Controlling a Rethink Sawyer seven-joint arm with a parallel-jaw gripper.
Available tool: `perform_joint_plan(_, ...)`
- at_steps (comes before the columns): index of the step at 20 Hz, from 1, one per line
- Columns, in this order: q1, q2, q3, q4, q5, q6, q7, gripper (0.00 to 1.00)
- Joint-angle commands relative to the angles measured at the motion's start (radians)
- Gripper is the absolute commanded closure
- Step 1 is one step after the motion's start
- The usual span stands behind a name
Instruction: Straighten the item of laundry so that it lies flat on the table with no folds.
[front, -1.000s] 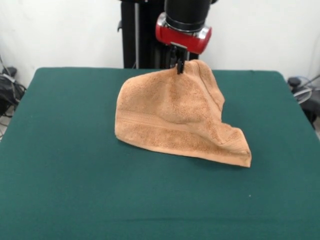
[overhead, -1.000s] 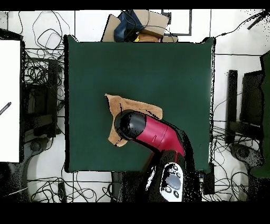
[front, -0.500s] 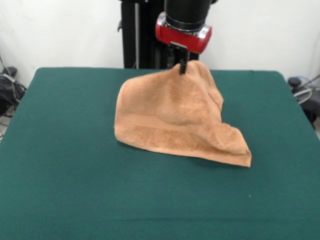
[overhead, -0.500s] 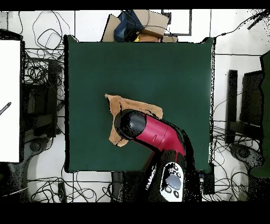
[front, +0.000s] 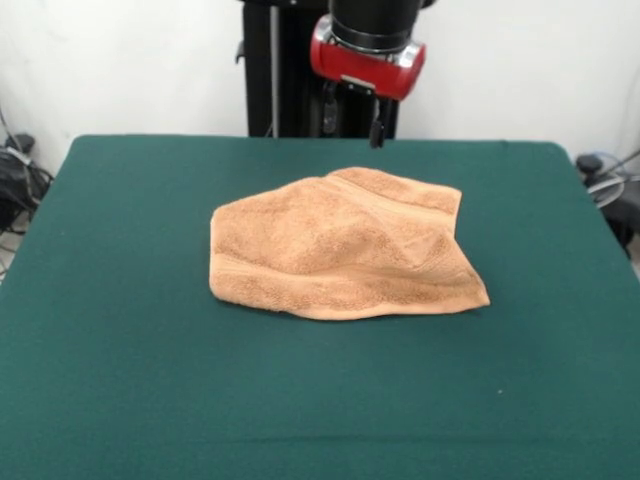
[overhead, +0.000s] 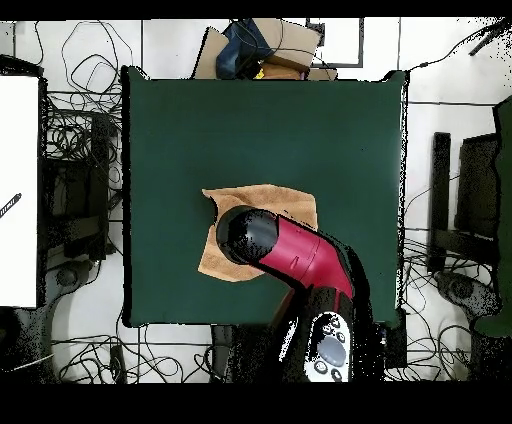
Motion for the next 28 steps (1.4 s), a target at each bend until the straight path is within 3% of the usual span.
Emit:
perform_joint_plan(1, -0.005, -0.014, 0.043, 0.003, -0.003, 0.032, 0.168, 0.0)
perform_joint_plan(7, -0.029, 0.035, 0.095, 0.017, 0.013, -0.035, 0.155, 0.0)
perform_joint_plan(21, -0.052, 0.235, 0.137, -0.076, 0.017, -0.162, 0.167, 0.0)
perform_joint_plan(28, -0.057, 0.255, 0.15, -0.078, 0.029, -0.194, 0.17, 0.0)
